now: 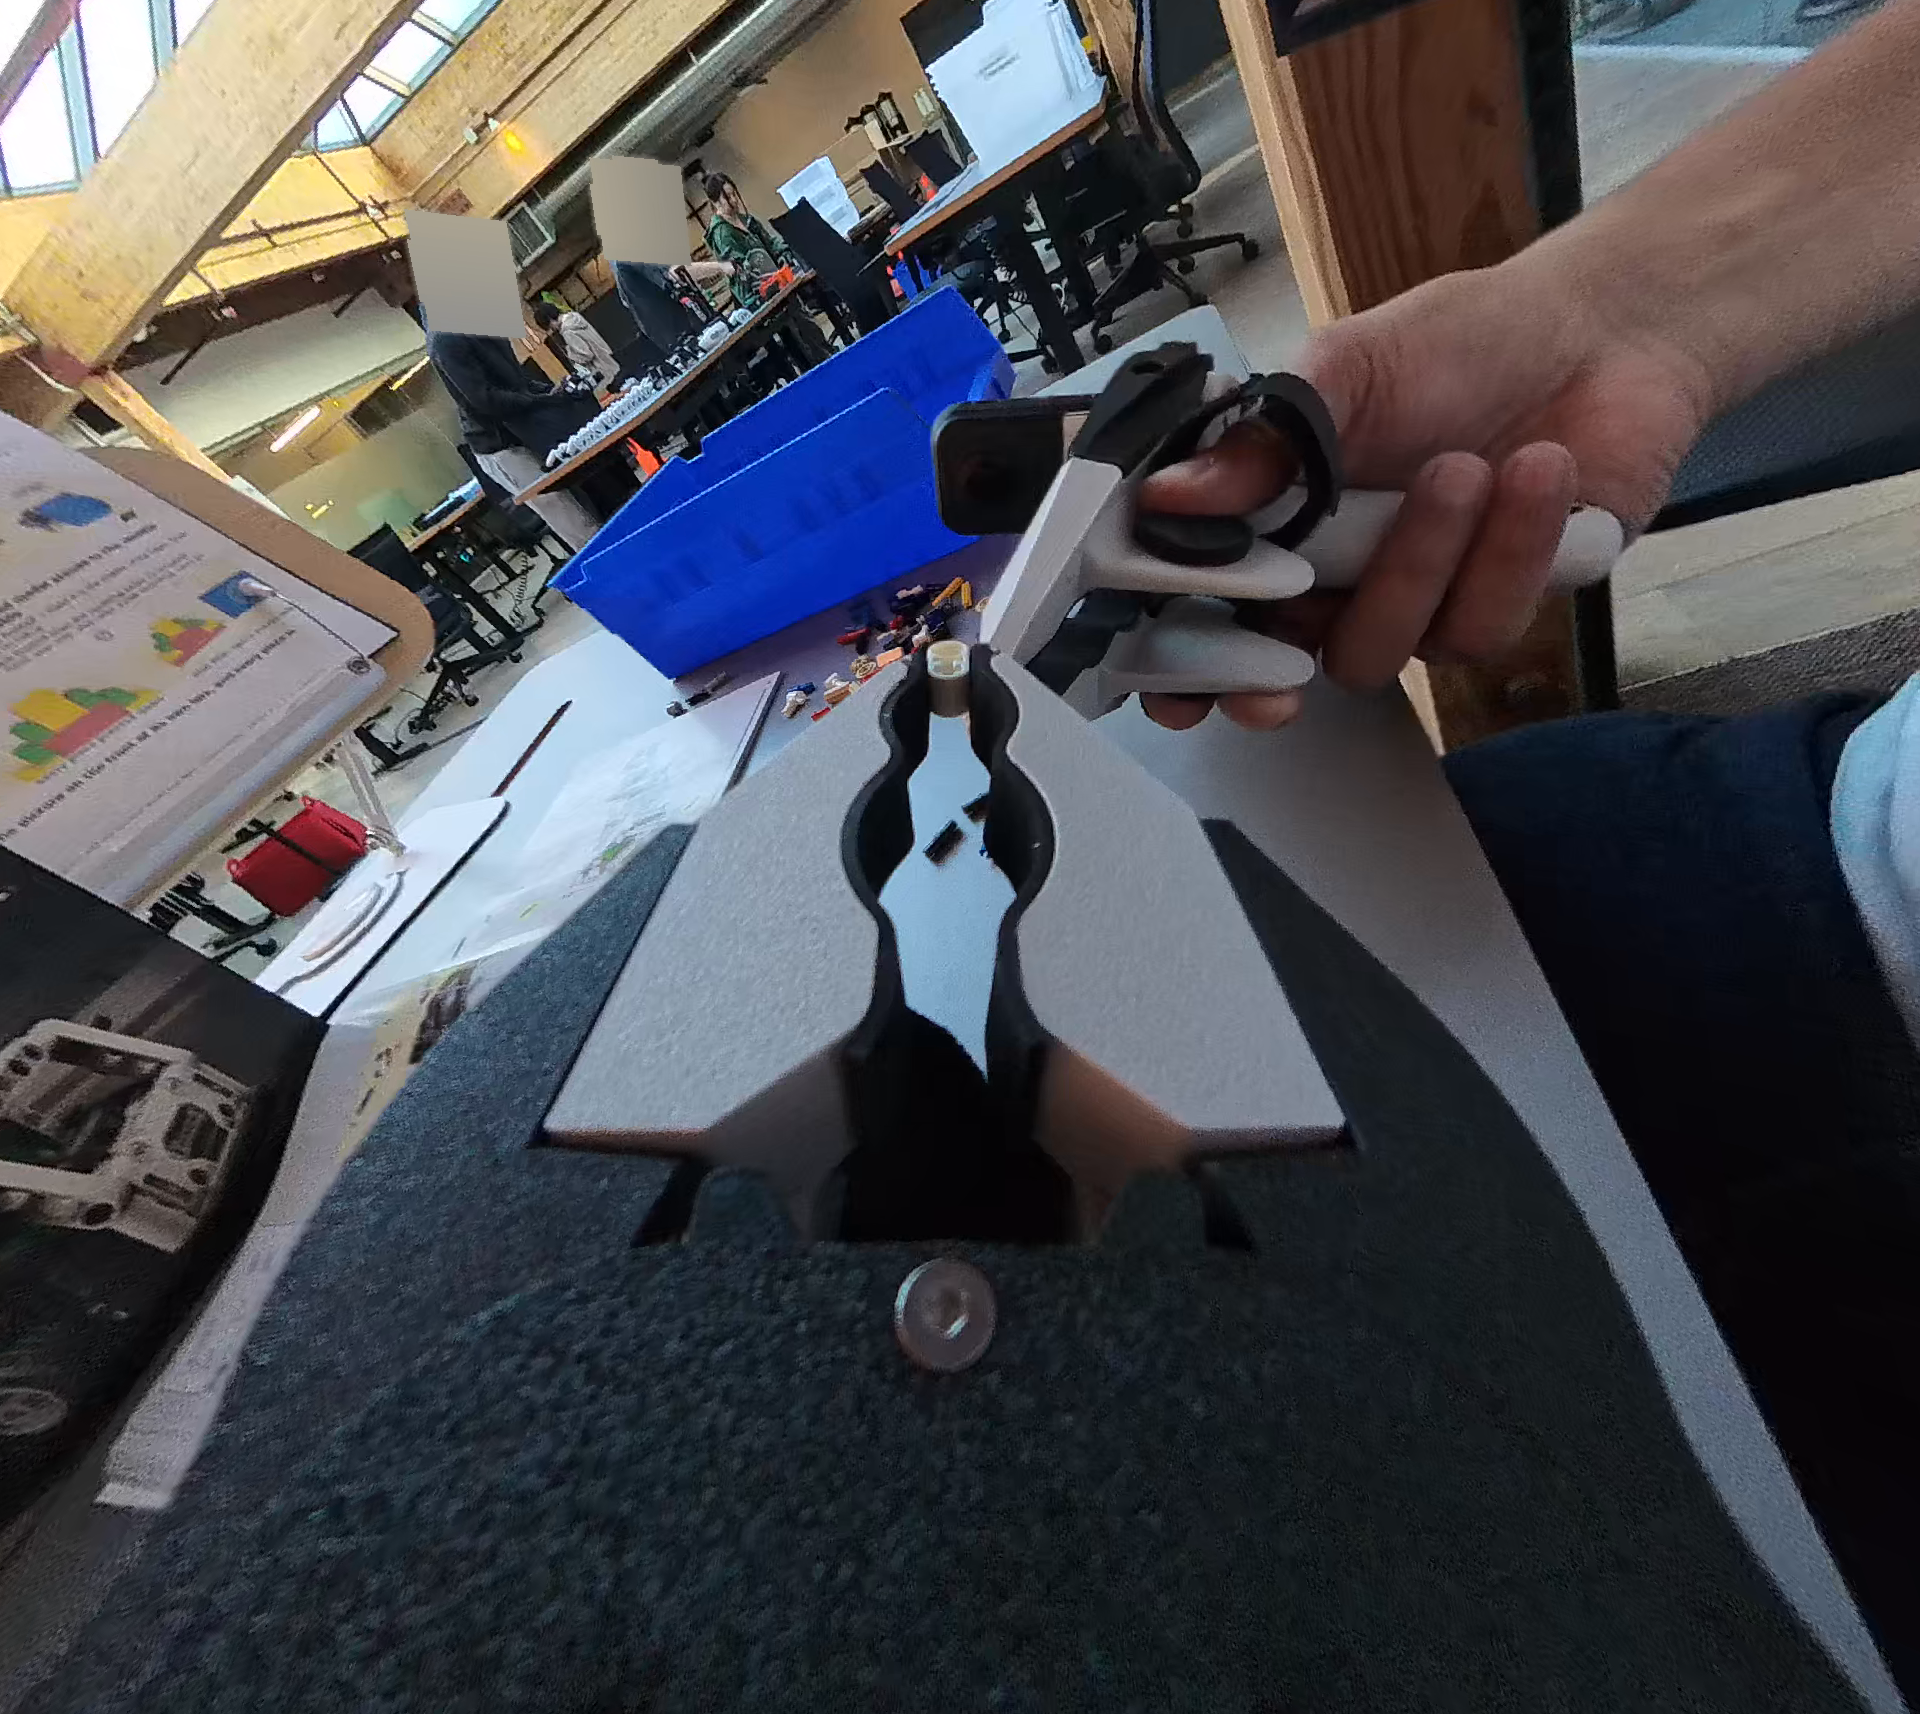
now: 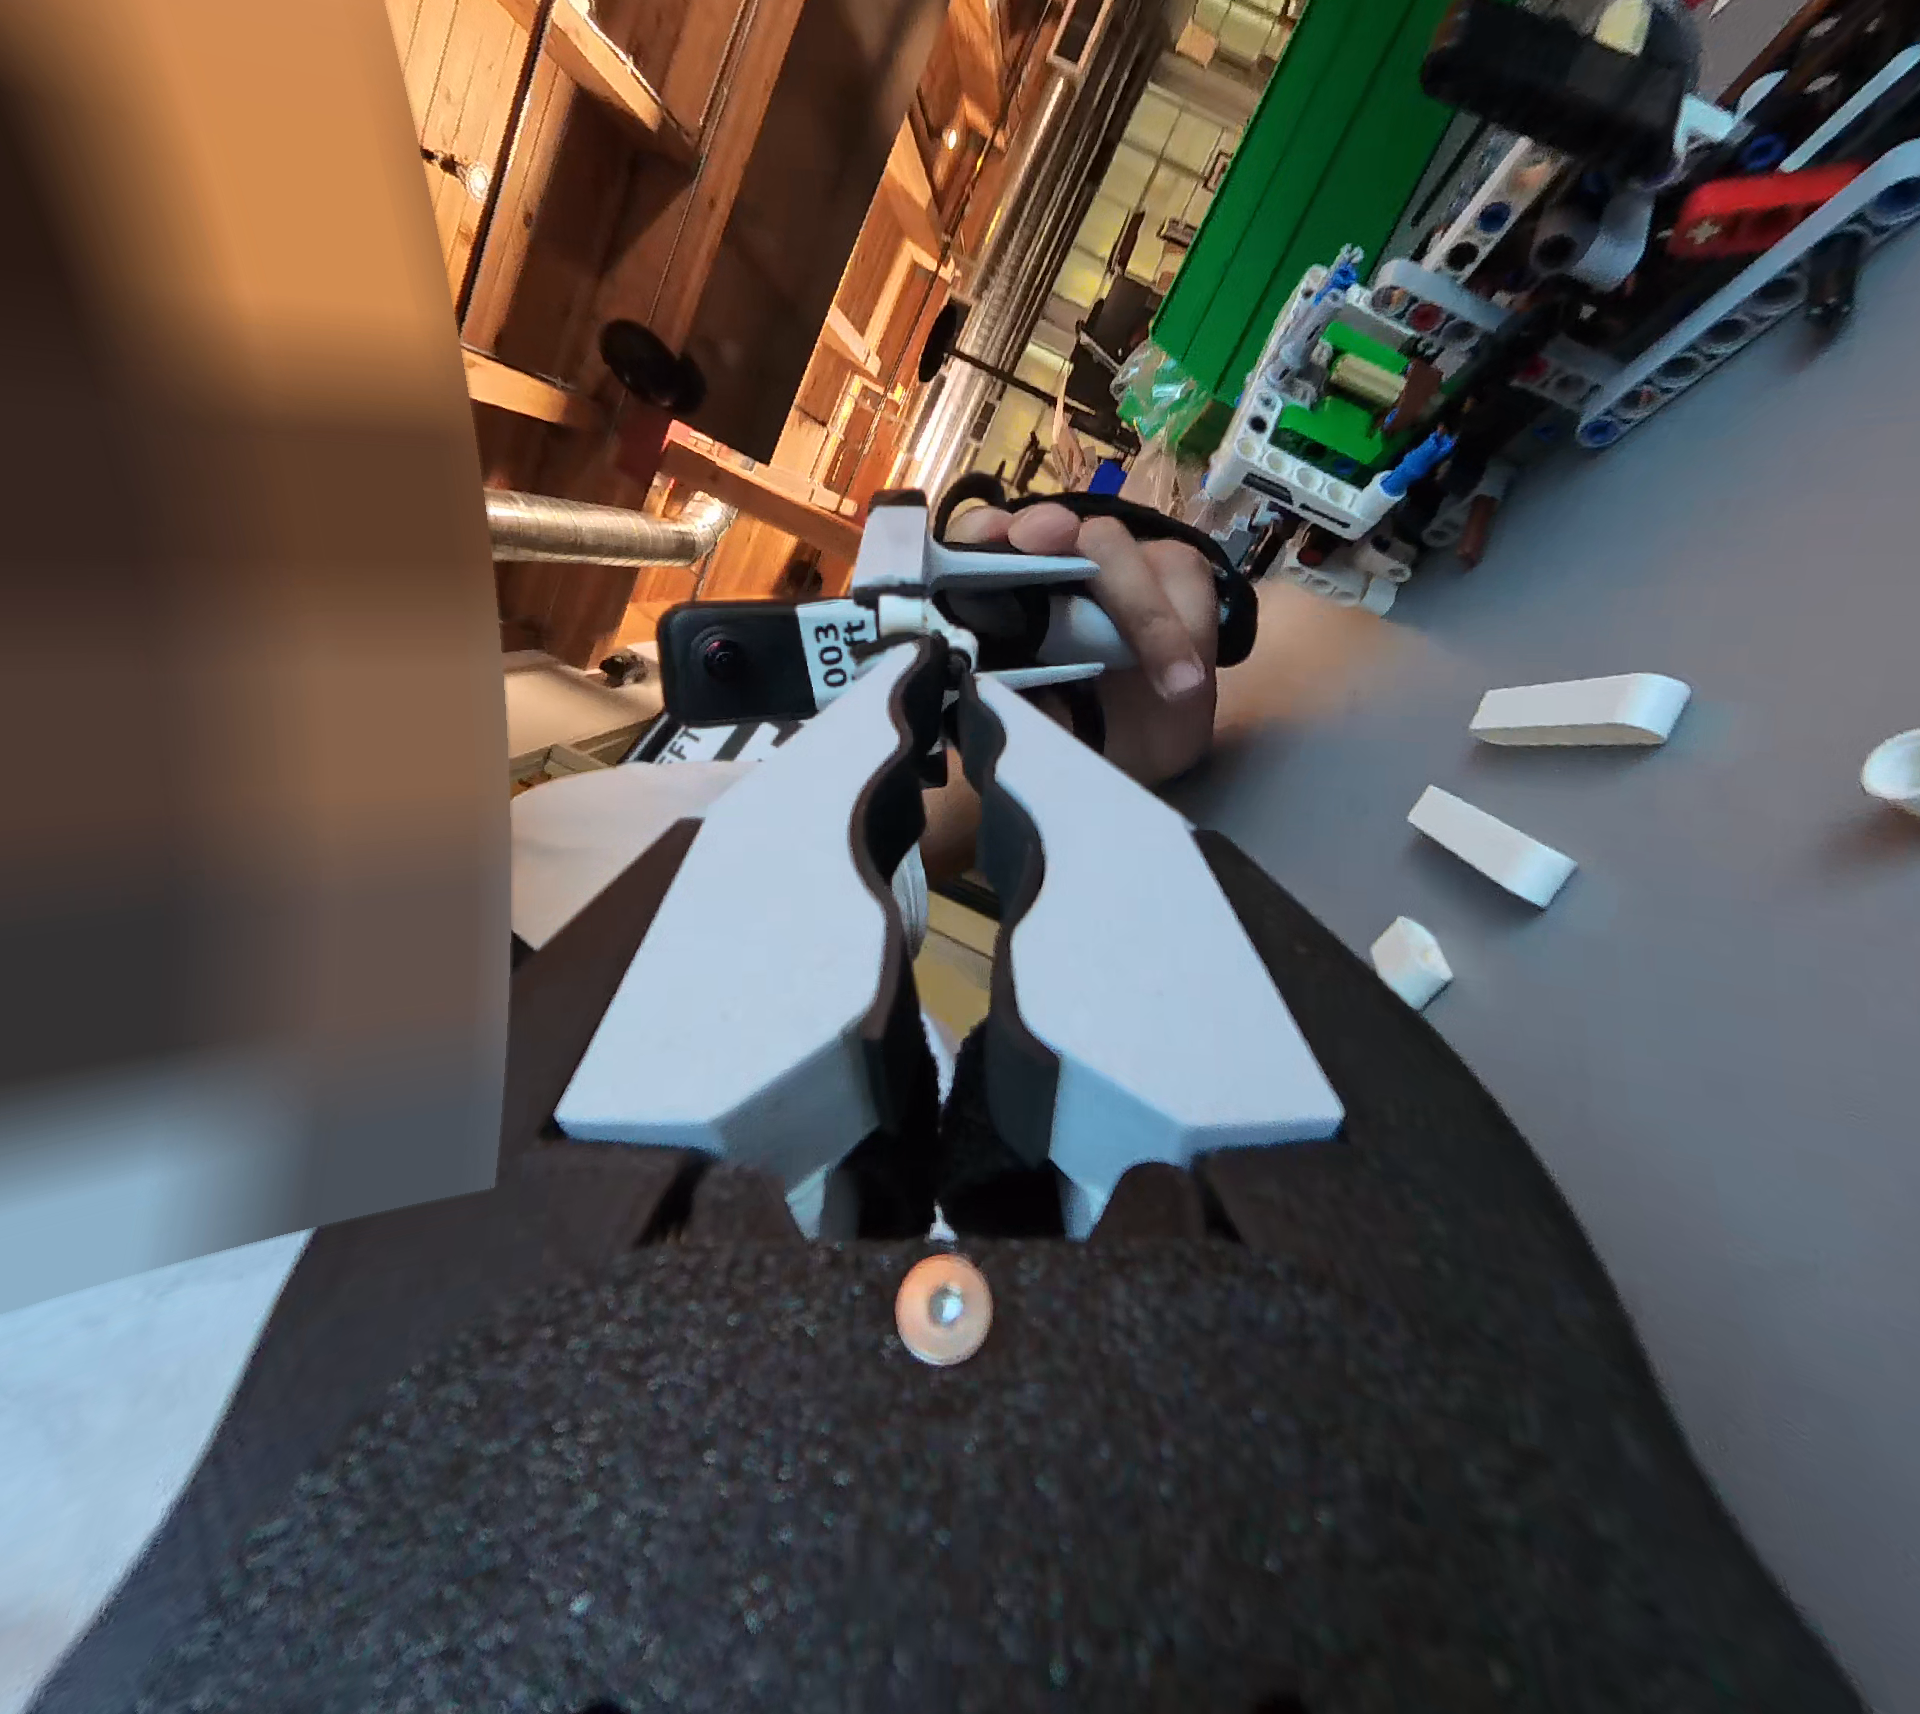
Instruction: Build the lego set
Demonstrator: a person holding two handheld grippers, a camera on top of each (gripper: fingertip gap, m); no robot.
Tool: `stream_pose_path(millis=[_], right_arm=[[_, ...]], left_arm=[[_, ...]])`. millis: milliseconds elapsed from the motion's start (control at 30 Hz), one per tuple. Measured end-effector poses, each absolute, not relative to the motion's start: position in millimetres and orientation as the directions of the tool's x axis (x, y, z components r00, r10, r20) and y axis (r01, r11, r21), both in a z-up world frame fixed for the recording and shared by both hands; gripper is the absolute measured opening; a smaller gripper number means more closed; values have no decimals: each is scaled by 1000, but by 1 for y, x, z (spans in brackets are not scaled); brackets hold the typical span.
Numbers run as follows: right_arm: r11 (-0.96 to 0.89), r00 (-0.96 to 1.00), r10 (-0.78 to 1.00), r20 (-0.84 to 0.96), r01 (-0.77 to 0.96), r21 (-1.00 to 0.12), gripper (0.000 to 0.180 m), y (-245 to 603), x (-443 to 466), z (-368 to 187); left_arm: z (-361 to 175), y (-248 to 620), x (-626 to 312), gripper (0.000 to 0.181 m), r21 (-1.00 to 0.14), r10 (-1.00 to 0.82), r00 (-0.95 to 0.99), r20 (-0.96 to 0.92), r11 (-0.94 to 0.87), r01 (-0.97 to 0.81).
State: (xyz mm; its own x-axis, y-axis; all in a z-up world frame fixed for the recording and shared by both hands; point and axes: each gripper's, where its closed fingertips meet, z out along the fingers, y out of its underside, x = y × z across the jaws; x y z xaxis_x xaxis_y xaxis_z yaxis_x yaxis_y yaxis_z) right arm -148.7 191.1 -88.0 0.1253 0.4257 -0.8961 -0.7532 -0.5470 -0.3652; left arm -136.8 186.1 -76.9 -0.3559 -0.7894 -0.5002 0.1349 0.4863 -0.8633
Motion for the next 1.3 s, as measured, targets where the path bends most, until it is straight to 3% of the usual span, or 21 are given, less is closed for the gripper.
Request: stream_pose_path(millis=[33, 200, 433, 567, 867, 1300], right_arm=[[-535, 131, 435, -891, -759, -372, 0, 191, -148, -87], [-489, 174, 467, -867, -766, -417, 0, 191, -151, -83], [-400, 359, 490, -794, -717, -571, 2, 195, -148, -86], [-370, 427, 491, -759, -687, -625, 3, 191, -147, -87], [-551, 125, 477, -870, -729, -407, 2, 188, -154, -82], [-660, 39, 411, -911, -677, -327, 2, 187, -158, -89]], left_arm=[[-76, 186, -136, 4, -874, -798, -360, -483, 468, 135], [-72, 186, -139, 4, -930, -822, -437, -366, 345, 130], [-72, 182, -144, 5, -977, -800, -562, -209, 191, 90], [-76, 178, -146, 5, -972, -780, -582, -231, 218, 93], [-71, 173, -151, 5, -954, -754, -585, -299, 253, 160], [-77, 174, -153, 4, -936, -717, -606, -345, 309, 167]])
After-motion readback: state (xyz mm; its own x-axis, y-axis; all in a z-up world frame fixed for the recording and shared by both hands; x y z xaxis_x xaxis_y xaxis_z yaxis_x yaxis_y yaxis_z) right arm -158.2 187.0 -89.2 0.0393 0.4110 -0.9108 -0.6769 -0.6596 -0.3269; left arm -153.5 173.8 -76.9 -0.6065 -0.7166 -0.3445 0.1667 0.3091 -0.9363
